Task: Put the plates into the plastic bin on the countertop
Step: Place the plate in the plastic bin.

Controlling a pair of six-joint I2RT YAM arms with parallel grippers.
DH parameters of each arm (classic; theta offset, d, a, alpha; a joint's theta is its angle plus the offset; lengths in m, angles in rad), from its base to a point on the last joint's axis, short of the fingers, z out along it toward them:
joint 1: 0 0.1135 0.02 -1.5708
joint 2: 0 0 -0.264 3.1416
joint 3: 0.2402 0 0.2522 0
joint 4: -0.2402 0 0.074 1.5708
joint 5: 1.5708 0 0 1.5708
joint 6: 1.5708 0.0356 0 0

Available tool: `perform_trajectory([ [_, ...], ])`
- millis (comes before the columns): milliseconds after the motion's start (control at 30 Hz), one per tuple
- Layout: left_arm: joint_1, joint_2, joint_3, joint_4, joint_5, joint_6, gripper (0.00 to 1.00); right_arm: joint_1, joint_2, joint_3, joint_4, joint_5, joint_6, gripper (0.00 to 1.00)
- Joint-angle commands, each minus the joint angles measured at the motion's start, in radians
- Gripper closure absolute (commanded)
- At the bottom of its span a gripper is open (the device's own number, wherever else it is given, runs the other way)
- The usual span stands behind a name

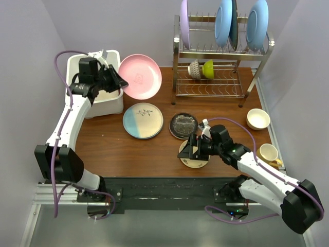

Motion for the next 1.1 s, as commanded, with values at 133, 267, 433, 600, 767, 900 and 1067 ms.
perform_trajectory([
  [133,0.070,0.036,0.064,0.009,0.034,-0.031,1.00,0.000,-0.018,-0.025,0.013,0.001,0.008,0.01],
  [267,0.128,0.045,0.062,0.030,0.085,-0.054,1.00,0.001,-0.003,-0.023,0.021,-0.003,0.007,0.01],
  [433,0.222,0.045,0.024,0.084,0.163,-0.094,1.00,0.001,0.013,-0.020,0.024,-0.004,0.005,0.01],
  [600,0.312,0.057,0.006,0.131,0.231,-0.149,1.00,0.000,0.017,-0.020,0.029,0.000,0.004,0.01],
  [767,0.366,0.081,0.009,0.147,0.234,-0.174,1.00,0.000,0.031,-0.019,0.033,-0.003,0.004,0.01],
  [900,0.403,0.091,-0.005,0.167,0.240,-0.185,1.00,0.000,0.028,-0.019,0.027,-0.002,-0.001,0.01],
  [1067,0.438,0.111,-0.002,0.165,0.249,-0.175,1.00,0.001,0.028,-0.023,0.022,0.000,-0.001,0.01],
])
